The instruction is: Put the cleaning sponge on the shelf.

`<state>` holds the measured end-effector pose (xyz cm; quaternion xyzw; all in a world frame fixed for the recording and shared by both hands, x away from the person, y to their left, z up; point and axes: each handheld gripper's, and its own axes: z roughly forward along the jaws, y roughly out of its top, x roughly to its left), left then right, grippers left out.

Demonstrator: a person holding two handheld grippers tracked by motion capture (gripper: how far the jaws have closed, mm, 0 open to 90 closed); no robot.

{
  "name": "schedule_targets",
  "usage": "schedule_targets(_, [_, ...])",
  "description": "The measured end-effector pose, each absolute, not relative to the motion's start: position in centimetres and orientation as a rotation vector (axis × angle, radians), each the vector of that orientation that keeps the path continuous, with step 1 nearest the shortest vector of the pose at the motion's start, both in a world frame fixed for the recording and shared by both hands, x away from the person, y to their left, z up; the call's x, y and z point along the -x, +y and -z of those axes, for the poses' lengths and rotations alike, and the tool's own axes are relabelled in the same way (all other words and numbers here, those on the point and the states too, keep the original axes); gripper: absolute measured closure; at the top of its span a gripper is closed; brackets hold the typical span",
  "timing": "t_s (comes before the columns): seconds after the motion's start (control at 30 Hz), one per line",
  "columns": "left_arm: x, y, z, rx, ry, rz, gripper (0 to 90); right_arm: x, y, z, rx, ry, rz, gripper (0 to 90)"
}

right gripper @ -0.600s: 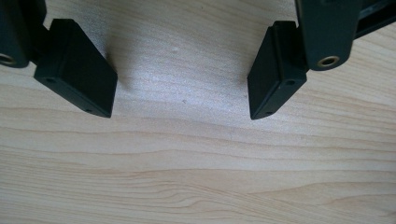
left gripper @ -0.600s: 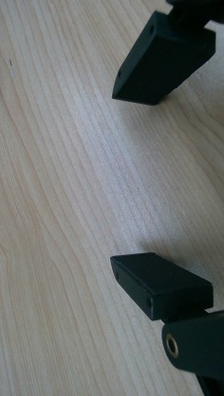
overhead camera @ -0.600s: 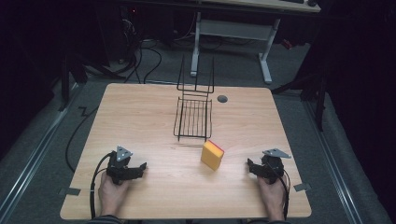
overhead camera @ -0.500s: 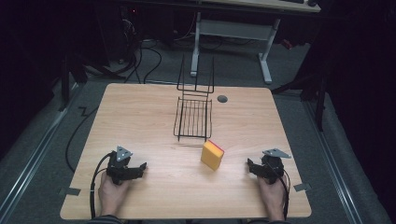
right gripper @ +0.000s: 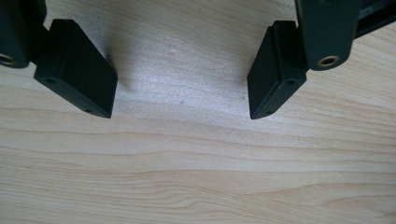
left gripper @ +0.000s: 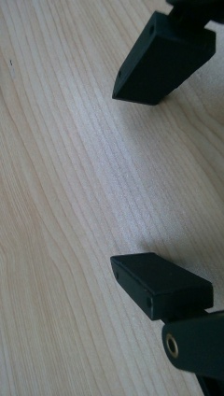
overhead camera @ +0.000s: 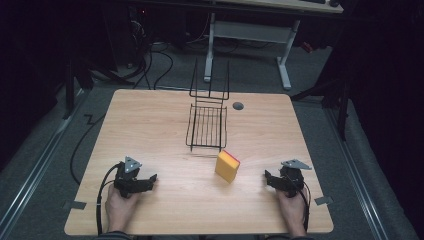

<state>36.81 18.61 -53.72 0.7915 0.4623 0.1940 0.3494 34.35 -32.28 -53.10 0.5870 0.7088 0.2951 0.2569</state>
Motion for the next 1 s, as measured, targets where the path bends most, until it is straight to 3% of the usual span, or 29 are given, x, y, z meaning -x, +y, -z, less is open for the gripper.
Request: schedule_targets(1.0, [-36.82,18.62,53.72,-2.051,1.198,-0.502,17.6,-34.03,-32.45,52.96,-1.597,1.937,-0.869,28.5])
